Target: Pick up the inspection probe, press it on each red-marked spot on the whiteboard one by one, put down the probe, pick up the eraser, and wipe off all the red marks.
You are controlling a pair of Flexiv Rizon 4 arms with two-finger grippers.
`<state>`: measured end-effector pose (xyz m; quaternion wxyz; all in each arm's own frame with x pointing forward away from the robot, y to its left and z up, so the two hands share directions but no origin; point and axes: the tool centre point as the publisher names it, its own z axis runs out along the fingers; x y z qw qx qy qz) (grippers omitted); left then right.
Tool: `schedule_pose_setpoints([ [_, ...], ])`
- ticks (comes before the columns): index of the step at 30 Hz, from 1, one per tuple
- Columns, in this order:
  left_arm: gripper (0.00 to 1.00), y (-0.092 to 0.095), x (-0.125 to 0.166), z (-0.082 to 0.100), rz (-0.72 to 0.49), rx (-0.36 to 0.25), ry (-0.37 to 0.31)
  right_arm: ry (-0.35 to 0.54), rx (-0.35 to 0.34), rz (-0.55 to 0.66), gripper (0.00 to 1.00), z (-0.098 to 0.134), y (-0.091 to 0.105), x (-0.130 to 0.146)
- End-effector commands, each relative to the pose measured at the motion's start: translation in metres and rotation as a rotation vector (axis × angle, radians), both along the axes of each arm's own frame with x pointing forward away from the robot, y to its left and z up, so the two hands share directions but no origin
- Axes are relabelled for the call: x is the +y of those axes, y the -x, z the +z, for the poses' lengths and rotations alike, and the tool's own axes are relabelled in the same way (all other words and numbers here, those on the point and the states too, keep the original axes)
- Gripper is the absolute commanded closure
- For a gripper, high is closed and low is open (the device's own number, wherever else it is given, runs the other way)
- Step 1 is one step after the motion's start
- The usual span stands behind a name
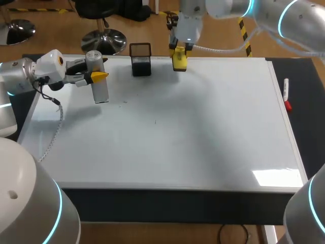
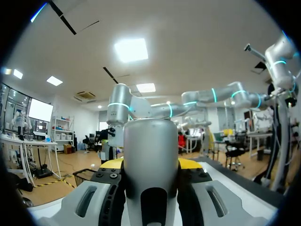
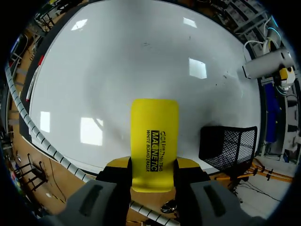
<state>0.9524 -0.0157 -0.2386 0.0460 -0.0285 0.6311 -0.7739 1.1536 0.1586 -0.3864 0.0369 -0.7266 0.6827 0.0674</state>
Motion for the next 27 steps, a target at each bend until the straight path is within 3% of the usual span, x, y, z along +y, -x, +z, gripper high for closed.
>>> schedule_pose_setpoints([
  [1,1.0,0.001,0.0,0.001,0.002,-0.001,0.0,0.019,0.056,0.009,1.0,-0.011,-0.006,0.009],
  [15,1.0,0.001,0.0,0.001,0.002,-0.001,0.0,0.054,0.06,-0.044,1.0,-0.026,0.0,0.004],
  [17,1.0,0.001,0.0,0.001,0.002,-0.001,0.0,0.059,0.06,-0.054,0.67,-0.028,0.002,0.002],
  [18,1.0,0.001,0.0,0.001,0.002,-0.001,0.0,0.065,0.053,-0.078,0.56,-0.029,0.002,0.0],
  [19,1.0,0.001,0.0,0.001,0.002,-0.001,0.0,0.064,0.051,-0.085,0.2,-0.029,0.002,-0.002],
  [20,1.0,0.001,0.0,0.001,0.002,-0.001,0.0,0.061,0.048,-0.091,0.0,-0.029,0.003,-0.004],
  [27,1.0,0.001,0.0,0.001,0.002,-0.001,0.0,0.056,0.012,-0.133,0.0,-0.022,0.009,-0.014],
])
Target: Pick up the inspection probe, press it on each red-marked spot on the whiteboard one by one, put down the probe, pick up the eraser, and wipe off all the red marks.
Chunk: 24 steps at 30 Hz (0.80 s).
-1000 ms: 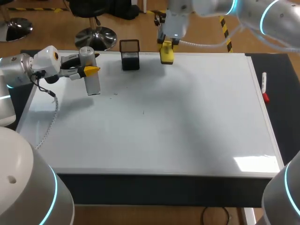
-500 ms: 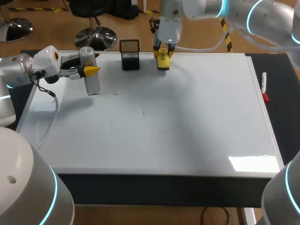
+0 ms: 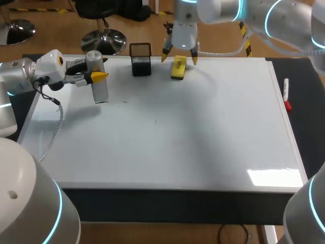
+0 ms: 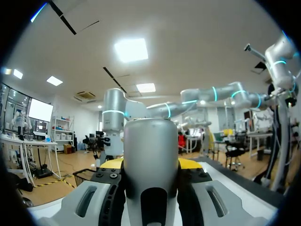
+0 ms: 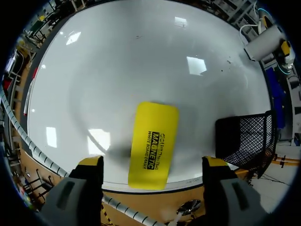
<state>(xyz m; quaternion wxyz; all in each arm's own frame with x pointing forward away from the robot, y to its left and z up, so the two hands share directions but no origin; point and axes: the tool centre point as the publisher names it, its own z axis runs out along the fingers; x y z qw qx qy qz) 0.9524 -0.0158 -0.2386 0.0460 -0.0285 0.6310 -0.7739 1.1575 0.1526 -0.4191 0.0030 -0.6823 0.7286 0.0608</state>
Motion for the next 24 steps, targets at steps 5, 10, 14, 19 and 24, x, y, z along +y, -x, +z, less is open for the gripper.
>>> schedule_pose_setpoints([
  [5,1.0,0.001,0.0,0.001,0.002,-0.001,0.0,-0.028,-0.054,-0.092,0.0,0.024,0.024,-0.02],
  [10,1.0,0.001,0.0,0.001,0.002,-0.001,0.0,-0.09,-0.057,-0.199,0.0,0.037,0.038,-0.042],
  [14,1.0,0.001,0.0,0.001,0.002,-0.001,0.0,-0.15,-0.062,-0.279,0.0,0.046,0.049,-0.062],
  [19,1.0,0.001,0.0,0.001,0.002,-0.001,0.0,-0.262,-0.052,-0.376,0.0,0.055,0.062,-0.087],
  [24,1.0,0.001,0.0,0.001,0.002,-0.001,0.0,-0.341,-0.057,-0.476,0.0,0.065,0.07,-0.111],
])
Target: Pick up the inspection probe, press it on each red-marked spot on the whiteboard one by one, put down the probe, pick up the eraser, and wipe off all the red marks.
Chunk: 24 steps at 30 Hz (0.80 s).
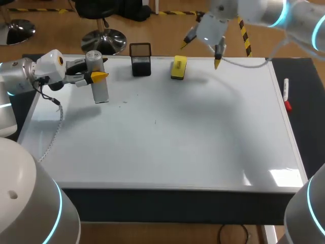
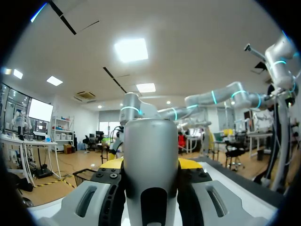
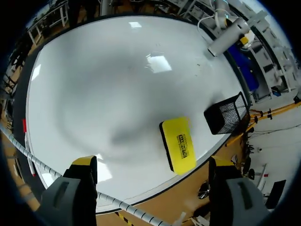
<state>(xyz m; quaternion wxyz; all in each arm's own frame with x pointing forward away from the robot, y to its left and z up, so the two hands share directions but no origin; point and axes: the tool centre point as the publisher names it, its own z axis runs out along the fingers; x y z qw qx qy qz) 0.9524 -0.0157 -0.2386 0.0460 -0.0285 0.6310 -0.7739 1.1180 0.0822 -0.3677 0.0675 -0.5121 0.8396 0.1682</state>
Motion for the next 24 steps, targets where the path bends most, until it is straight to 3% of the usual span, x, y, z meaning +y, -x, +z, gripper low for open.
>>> schedule_pose_setpoints([
  [1,1.0,0.001,0.0,0.001,0.002,-0.001,0.0,-0.085,-0.142,-0.106,0.0,0.016,0.033,-0.045],
  [5,1.0,0.001,0.0,0.001,0.002,-0.001,0.0,-0.144,-0.162,-0.192,0.0,0.03,0.039,-0.06],
  [14,1.0,0.001,0.0,0.001,0.002,-0.001,0.0,-0.181,-0.201,-0.357,0.0,0.065,0.049,-0.096],
  [24,1.0,0.001,0.0,0.001,0.002,-0.001,0.0,-0.216,-0.217,-0.43,0.0,0.096,0.05,-0.114],
])
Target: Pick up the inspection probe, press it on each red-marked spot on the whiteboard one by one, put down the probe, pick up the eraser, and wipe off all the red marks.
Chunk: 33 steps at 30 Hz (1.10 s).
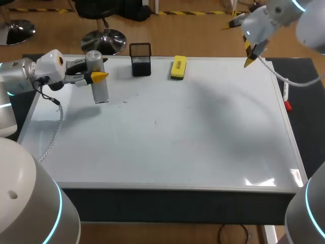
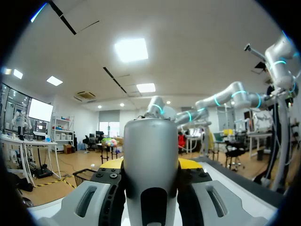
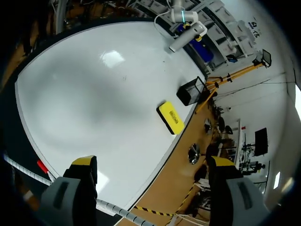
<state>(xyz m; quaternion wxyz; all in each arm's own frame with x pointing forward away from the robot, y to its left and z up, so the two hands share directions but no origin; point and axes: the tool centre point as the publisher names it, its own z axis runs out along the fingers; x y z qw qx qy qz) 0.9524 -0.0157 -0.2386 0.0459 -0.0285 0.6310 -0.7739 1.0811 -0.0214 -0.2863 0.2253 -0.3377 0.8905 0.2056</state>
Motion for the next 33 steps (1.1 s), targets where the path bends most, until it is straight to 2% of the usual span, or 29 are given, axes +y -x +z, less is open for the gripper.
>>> schedule_pose_setpoints([
  [1,1.0,0.001,0.0,0.001,0.002,-0.001,0.0,0.025,-0.045,-0.042,0.0,0.016,0.013,-0.011],
  [8,1.0,0.001,0.0,0.001,0.002,-0.001,0.0,0.034,-0.025,-0.079,0.0,0.021,0.008,-0.014],
  [9,1.0,0.001,0.0,0.001,0.002,-0.001,0.0,0.057,0.011,-0.111,0.0,0.021,0.006,-0.014],
  [25,1.0,0.0,-0.001,0.001,-0.004,-0.005,-0.001,0.075,0.01,-0.103,0.0,0.02,0.004,-0.014],
  [33,1.0,-0.022,-0.014,0.009,-0.063,-0.028,0.008,0.075,0.01,-0.103,0.0,0.02,0.004,-0.014],
])
